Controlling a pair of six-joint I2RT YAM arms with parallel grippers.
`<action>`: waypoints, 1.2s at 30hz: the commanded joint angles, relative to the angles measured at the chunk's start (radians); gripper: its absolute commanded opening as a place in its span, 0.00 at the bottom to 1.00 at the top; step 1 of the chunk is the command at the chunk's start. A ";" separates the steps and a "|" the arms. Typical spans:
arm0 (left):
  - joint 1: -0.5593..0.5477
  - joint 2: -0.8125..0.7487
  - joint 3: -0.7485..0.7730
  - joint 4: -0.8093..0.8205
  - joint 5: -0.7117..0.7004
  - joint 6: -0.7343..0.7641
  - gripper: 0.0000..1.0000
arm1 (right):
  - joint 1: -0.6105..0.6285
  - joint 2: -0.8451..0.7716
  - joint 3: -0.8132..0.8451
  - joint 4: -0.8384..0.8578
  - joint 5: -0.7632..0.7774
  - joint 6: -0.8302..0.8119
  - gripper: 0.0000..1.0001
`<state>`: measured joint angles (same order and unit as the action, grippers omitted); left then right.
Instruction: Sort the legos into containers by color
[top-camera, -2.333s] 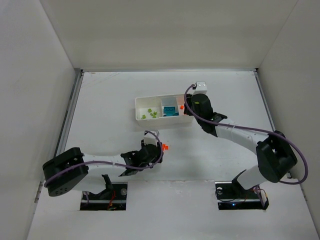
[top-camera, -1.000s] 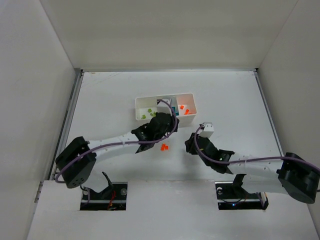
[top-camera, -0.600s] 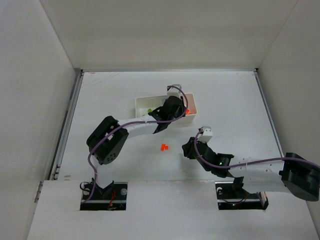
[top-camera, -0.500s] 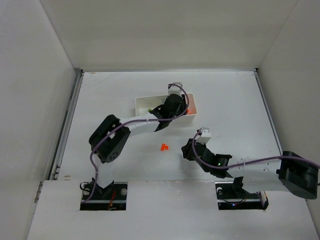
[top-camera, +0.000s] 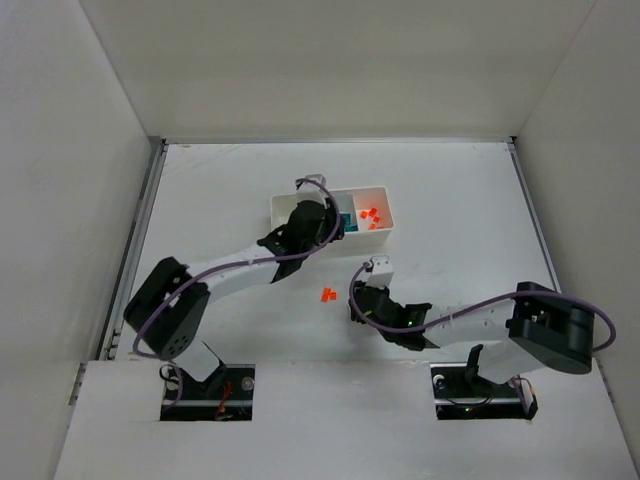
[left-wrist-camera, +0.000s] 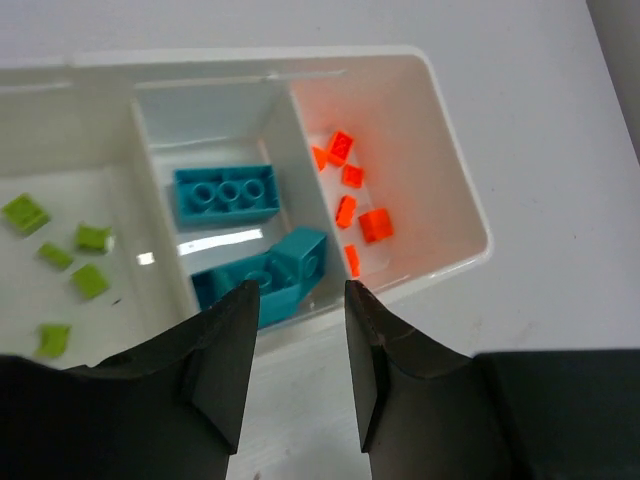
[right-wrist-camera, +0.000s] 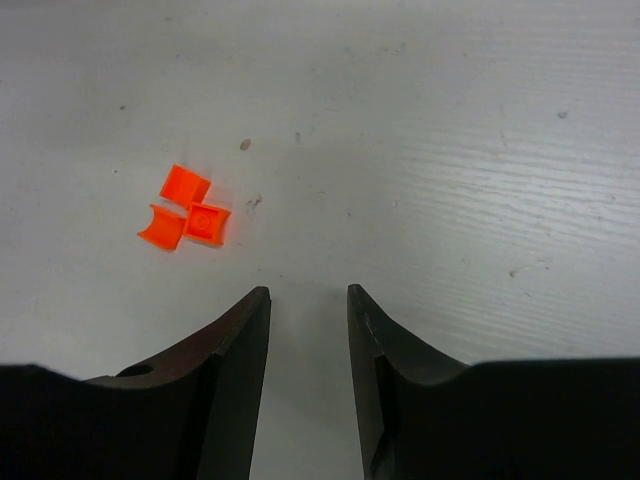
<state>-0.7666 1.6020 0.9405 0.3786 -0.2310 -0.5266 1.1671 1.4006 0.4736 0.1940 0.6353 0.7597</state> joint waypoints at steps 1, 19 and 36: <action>0.023 -0.167 -0.132 0.039 -0.042 -0.033 0.36 | 0.012 0.058 0.072 0.059 0.010 -0.098 0.43; 0.028 -0.721 -0.617 -0.171 -0.110 -0.092 0.37 | 0.027 0.308 0.255 0.055 -0.019 -0.155 0.39; -0.101 -0.729 -0.629 -0.158 -0.080 -0.081 0.43 | 0.026 -0.003 0.172 -0.057 0.064 -0.148 0.21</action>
<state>-0.8383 0.8543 0.3031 0.1783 -0.3103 -0.6113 1.1866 1.5063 0.6609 0.1368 0.6693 0.6201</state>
